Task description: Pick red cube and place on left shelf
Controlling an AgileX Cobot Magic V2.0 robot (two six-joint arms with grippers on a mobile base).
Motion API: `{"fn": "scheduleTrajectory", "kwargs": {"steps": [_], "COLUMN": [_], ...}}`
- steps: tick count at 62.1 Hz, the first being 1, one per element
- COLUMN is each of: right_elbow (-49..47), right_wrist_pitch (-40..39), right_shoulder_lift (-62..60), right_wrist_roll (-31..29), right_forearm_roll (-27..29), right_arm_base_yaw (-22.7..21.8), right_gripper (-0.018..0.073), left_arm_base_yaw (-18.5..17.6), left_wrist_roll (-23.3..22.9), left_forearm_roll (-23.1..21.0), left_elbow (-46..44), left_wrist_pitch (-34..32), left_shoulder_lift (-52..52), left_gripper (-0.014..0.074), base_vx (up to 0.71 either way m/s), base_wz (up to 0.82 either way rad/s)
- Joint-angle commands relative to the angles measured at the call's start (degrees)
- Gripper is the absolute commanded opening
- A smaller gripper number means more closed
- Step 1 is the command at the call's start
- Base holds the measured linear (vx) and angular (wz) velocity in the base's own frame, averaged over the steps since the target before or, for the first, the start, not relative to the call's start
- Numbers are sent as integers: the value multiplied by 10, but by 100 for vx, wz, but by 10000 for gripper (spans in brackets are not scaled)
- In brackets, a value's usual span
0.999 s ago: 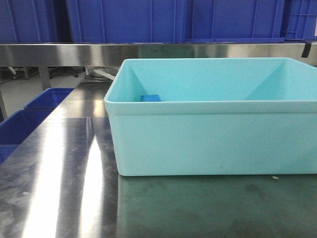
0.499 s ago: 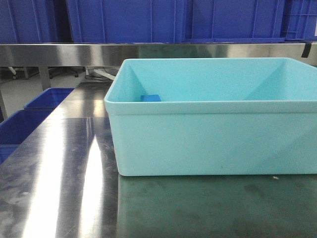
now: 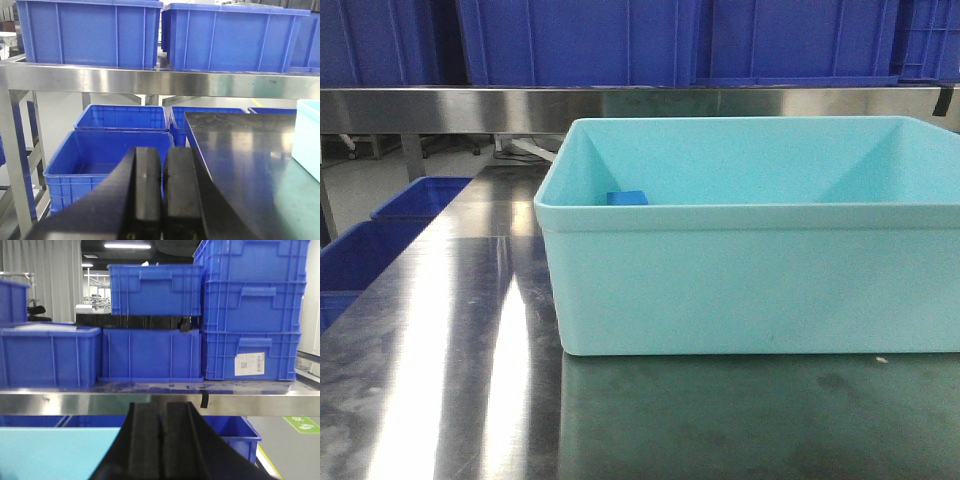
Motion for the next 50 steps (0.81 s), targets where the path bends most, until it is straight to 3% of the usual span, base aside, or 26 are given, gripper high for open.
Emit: {"fn": "scheduleTrajectory", "kwargs": {"steps": [1, 14, 26, 39, 50], "right_elbow": [-86, -219, -340, -451, -495], "right_wrist_pitch": [33, 167, 304, 417, 441], "right_shoulder_lift": [67, 241, 407, 579, 690], "right_wrist_roll": [-1, -7, -109, -128, -127], "right_forearm_roll": [27, 164, 267, 280, 280], "right_arm_base_yaw": [-2, -1, 42, 113, 175], "right_gripper": [49, 49, 51, 51, 51], "left_arm_base_yaw": [-3, -3, -3, -3, -3], "left_wrist_roll": [0, 0, 0, 0, 0], "left_forearm_roll": [-1, -1, -1, -1, -1], "left_elbow": [14, 14, 14, 14, 14], "left_wrist_pitch": [-49, -49, -49, -49, -49], "left_shoulder_lift": [-8, -8, -8, -8, -8], "left_gripper": [101, 101, 101, 101, 101], "base_vx": [0, 0, 0, 0, 0], "base_wz": [0, 0, 0, 0, 0]}}
